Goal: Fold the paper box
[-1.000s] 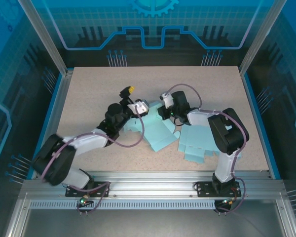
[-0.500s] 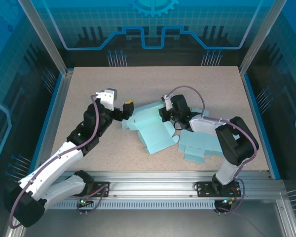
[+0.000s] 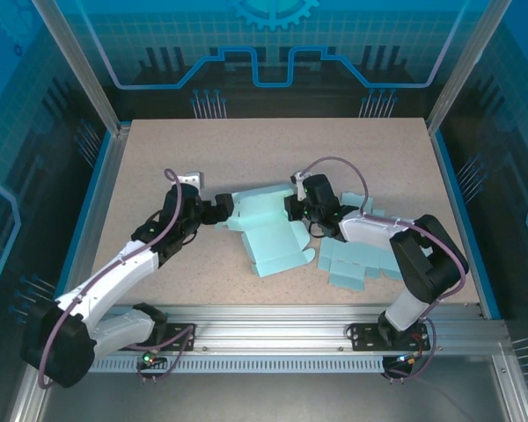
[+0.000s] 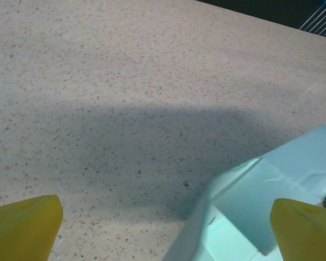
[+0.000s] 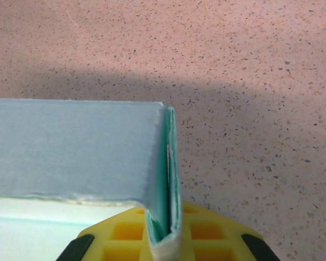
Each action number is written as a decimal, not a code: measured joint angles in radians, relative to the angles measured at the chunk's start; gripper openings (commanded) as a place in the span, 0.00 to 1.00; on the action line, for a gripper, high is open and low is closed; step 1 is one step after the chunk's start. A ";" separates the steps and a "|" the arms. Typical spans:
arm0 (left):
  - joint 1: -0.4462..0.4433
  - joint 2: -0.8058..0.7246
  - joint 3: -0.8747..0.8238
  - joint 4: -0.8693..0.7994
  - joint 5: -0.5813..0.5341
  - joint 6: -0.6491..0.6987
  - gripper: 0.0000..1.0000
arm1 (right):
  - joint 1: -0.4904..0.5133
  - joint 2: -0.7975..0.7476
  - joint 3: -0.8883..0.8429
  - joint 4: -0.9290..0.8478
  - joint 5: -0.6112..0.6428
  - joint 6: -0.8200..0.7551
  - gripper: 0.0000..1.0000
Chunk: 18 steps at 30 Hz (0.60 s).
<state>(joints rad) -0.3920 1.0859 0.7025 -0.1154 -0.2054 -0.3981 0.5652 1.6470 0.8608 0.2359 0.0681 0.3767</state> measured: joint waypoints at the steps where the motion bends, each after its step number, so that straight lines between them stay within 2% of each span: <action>1: 0.011 0.003 -0.005 0.005 0.013 -0.004 0.99 | 0.005 0.000 0.000 0.000 0.004 0.002 0.08; 8: 0.023 0.036 -0.006 0.035 0.089 -0.019 0.99 | 0.019 0.000 0.000 -0.014 0.026 0.013 0.08; 18: 0.023 0.054 -0.060 0.043 0.110 -0.027 0.99 | 0.019 0.000 0.012 -0.037 0.053 0.020 0.08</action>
<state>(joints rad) -0.3691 1.1397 0.6430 -0.0723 -0.0956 -0.4255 0.5846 1.6470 0.8726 0.1989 0.1215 0.3969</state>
